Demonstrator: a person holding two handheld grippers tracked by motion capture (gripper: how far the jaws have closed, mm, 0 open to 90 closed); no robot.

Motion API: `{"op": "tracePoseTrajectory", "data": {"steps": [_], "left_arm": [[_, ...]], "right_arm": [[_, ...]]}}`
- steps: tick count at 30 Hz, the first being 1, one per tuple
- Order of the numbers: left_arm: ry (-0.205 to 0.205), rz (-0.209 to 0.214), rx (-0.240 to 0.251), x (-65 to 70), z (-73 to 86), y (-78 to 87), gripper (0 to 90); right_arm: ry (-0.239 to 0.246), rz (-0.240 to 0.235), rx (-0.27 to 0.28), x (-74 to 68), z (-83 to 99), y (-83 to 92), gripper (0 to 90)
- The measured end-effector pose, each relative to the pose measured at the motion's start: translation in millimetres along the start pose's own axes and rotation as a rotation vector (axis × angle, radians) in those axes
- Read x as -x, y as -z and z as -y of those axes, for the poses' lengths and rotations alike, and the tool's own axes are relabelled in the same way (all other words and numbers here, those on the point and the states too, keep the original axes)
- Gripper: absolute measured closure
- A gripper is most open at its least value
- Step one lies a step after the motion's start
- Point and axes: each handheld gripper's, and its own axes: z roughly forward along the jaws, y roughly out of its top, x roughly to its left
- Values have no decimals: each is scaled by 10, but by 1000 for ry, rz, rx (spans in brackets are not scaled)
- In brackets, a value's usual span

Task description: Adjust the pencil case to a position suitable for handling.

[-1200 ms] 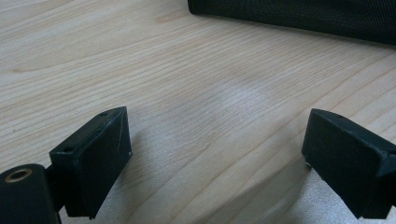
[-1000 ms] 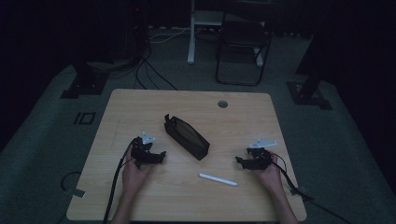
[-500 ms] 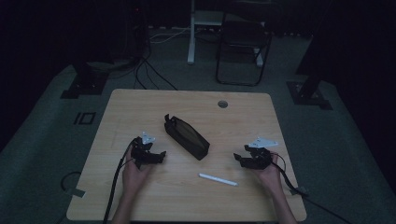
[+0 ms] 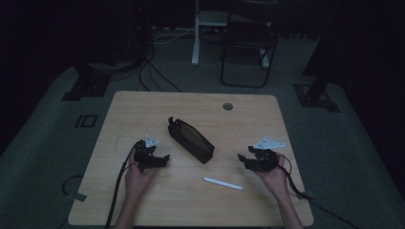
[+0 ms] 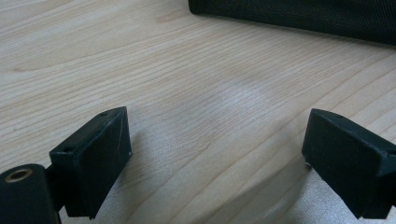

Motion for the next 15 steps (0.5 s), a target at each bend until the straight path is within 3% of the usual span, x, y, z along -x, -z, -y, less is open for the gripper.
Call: {"op": "tracePoseTrajectory", "data": {"steps": [15], "left_arm": [[3,-2,1,4,1,1,83]], "right_arm": [[25,-19,23,-109,-107,-6,404]]}}
